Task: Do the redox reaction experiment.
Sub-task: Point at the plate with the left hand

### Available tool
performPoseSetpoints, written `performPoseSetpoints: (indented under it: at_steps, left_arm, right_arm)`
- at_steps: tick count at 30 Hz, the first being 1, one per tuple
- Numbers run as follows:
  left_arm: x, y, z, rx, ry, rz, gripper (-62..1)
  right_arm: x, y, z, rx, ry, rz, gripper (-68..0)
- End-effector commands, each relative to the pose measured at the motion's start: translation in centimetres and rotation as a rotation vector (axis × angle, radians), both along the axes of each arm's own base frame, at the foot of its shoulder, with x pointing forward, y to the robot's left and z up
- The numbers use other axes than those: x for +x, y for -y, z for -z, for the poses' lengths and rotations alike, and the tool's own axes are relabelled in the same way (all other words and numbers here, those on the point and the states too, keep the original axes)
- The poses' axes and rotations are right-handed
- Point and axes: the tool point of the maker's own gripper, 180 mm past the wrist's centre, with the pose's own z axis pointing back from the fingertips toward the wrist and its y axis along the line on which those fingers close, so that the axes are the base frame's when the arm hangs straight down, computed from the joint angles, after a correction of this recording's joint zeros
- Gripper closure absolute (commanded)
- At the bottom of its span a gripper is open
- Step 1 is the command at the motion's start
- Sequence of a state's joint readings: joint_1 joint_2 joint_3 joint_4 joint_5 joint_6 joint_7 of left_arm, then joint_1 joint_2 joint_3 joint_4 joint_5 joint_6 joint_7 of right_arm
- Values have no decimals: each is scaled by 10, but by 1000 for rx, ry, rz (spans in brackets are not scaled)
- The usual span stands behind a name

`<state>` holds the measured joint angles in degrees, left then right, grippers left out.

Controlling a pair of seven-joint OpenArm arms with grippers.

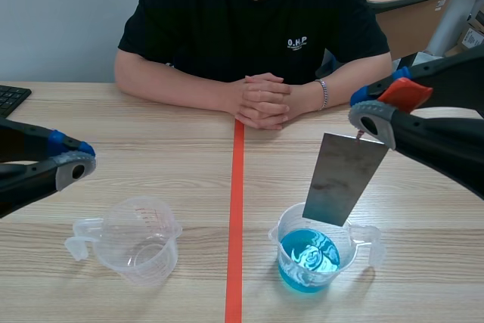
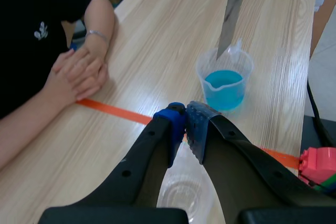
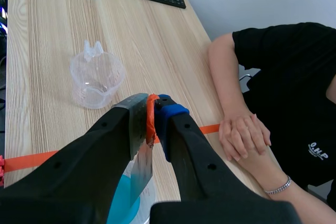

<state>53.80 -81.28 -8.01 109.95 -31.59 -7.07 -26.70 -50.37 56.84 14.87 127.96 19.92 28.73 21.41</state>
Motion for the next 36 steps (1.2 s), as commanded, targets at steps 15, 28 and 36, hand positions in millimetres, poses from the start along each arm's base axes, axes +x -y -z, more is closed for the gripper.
performPoseSetpoints:
  at_steps: [15, 28, 36]
  left_arm:
    - [5, -7, 6, -41, 39, -101, -48]
    - [19, 34, 43, 2, 78, -107, -48]
    - [40, 66, 52, -6, 83, -125, -48]
  right_arm:
    - [0, -3, -8, 27, 21, -10, -17]
    - [0, -3, -9, 34, 17, -9, -17]
    - [1, -3, -10, 37, 16, -8, -17]
